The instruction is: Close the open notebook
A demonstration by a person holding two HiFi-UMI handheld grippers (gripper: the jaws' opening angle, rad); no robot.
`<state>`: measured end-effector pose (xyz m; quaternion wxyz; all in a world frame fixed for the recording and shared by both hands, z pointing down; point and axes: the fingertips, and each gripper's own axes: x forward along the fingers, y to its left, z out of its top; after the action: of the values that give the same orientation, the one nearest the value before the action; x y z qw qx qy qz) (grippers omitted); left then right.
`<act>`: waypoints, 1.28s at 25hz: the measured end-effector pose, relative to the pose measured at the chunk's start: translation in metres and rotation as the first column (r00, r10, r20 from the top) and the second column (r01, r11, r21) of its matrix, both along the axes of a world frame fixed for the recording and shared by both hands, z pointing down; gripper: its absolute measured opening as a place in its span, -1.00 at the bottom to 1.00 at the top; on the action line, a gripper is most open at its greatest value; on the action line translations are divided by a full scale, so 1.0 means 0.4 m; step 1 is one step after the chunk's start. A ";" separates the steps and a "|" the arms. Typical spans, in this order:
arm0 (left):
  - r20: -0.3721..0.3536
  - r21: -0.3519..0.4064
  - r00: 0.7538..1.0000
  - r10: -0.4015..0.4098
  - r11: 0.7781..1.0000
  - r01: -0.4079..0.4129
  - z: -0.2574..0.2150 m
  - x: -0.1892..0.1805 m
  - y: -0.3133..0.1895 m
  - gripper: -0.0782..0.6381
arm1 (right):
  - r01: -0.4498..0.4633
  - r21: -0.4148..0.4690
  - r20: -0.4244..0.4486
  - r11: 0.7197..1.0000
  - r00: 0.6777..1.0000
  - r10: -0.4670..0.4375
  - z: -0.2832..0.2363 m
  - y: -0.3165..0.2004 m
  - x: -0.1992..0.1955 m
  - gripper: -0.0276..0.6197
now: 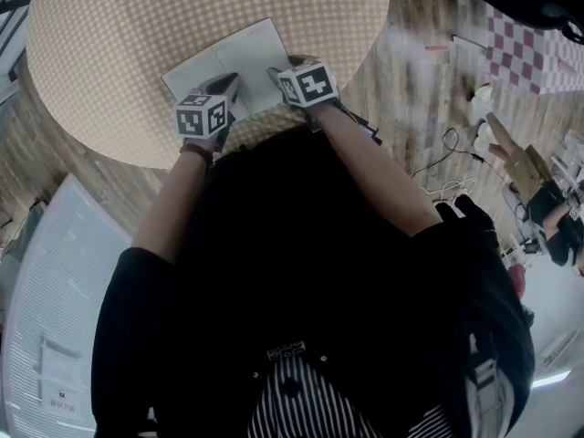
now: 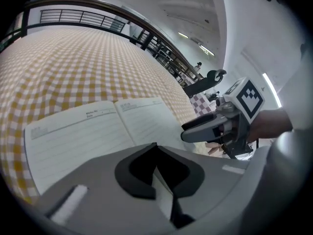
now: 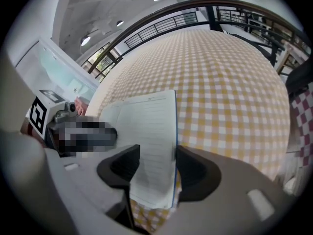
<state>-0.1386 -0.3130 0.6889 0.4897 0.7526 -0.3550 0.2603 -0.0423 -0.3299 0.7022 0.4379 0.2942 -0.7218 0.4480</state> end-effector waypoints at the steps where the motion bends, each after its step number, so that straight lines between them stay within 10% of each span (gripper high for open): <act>1: -0.003 0.004 1.000 0.004 1.000 -0.004 0.003 0.002 -0.001 -0.78 | -0.012 0.002 -0.008 1.000 1.000 0.012 0.001 -0.003 0.003 -0.23; 17: -0.189 0.061 0.977 -0.096 0.992 0.109 -0.052 -0.064 0.024 -0.78 | 0.111 -0.042 0.334 0.993 0.938 -0.091 -0.198 0.098 -0.213 -0.23; 32: -0.430 0.017 0.827 -0.362 0.912 0.409 -0.135 -0.282 0.148 -0.78 | 0.409 0.035 0.380 0.912 0.838 -0.391 -0.297 0.344 -0.521 -0.23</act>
<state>-0.2513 -0.2540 0.6351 0.5550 0.7286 -0.4002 -0.0308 -0.2509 -0.1924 0.5833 0.3811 0.0344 -0.8270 0.4119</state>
